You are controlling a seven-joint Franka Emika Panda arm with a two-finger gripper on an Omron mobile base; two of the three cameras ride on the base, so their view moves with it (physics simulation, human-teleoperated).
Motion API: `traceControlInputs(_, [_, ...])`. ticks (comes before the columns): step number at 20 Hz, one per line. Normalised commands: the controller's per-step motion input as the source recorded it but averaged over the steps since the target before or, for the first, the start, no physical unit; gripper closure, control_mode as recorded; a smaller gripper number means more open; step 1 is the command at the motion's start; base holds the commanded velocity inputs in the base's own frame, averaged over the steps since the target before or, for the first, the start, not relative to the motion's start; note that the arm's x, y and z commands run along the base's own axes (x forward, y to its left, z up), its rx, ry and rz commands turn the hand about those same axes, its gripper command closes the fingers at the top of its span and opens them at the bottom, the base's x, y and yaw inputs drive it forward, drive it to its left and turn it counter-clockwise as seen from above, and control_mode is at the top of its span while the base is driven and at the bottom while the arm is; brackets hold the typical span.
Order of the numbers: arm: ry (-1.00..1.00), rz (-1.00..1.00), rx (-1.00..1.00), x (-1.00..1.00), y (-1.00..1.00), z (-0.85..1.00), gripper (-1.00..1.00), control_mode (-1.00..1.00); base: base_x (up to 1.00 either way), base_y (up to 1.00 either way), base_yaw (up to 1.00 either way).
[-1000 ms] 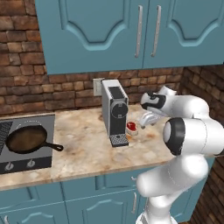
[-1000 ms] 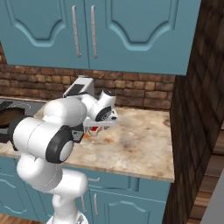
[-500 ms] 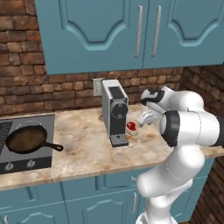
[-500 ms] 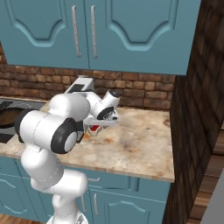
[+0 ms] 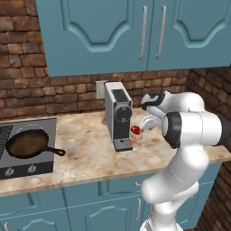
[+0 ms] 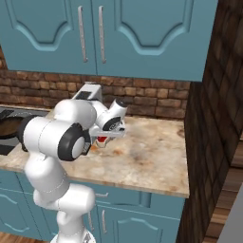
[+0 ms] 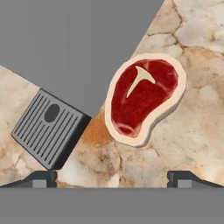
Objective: Place both pans onto different burners. Then place the potato and the steak on different pans.
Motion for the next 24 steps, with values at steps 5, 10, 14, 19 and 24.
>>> traceControlInputs(5, [-0.02,0.00,0.00,0.11,0.02,-0.26,-1.00,-1.00,0.00,0.00,0.00])
traceControlInputs(10, [-0.02,0.00,0.00,0.11,0.02,-0.20,-1.00,-1.00,0.00,0.00,0.00])
traceControlInputs(14, [0.00,0.00,0.00,0.12,0.03,-0.09,-1.00,-1.00,0.00,0.00,0.00])
traceControlInputs(19, [0.00,0.00,0.00,0.20,0.06,-0.08,-1.00,-1.00,0.00,0.00,0.00])
traceControlInputs(24, [0.00,0.00,0.00,0.12,0.03,-0.09,-1.00,-1.00,0.00,0.00,0.00])
